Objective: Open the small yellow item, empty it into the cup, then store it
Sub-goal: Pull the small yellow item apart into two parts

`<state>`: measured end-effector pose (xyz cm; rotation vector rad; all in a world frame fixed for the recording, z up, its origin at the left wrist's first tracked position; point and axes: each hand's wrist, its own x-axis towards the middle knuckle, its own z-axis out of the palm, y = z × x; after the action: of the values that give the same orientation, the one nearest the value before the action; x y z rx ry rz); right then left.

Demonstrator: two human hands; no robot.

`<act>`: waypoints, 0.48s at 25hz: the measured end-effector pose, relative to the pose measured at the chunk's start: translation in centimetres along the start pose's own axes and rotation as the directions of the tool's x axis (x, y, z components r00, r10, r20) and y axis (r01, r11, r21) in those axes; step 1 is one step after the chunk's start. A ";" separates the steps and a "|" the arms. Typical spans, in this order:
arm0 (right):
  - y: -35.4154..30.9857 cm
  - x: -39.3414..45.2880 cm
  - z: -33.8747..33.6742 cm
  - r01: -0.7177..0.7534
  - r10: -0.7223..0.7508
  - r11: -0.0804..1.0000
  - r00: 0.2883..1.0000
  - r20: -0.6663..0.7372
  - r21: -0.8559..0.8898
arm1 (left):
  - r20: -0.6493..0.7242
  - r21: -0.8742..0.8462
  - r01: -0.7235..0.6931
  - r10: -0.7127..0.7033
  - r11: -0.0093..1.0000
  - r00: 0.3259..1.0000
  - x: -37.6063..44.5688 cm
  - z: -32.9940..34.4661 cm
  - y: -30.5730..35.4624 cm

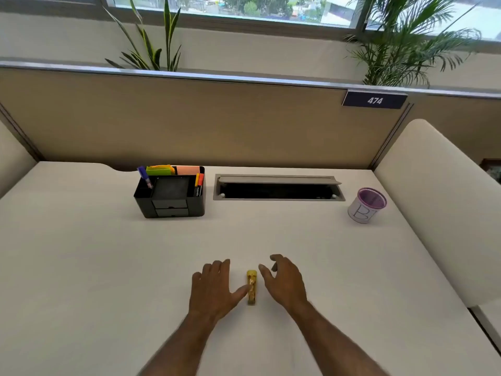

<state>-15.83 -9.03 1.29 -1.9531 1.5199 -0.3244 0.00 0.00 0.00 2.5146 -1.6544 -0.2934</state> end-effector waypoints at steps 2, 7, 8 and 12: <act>-0.1 0.8 0.5 -0.085 0.082 0.992 0.996 0.032 0.091 | 0.024 -0.009 -0.006 0.006 1.000 1.000 0.4 0.7 0.7; -0.4 2.0 1.9 -0.199 0.179 0.967 0.975 0.132 0.159 | 0.107 -0.148 0.071 -0.056 0.986 0.993 1.2 2.0 1.9; -0.4 2.1 2.1 -0.208 0.187 0.967 0.971 0.146 0.149 | 0.117 -0.183 0.098 -0.078 0.978 0.990 1.5 2.0 2.0; -0.1 2.7 3.1 -0.223 0.190 0.952 0.967 0.167 0.210 | 0.126 -0.353 0.118 -0.077 0.928 0.989 2.4 2.3 2.5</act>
<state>-13.24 -10.55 -1.58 -1.5891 1.5060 -0.2474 -1.85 -3.21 -2.00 2.3375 -1.3590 -0.6893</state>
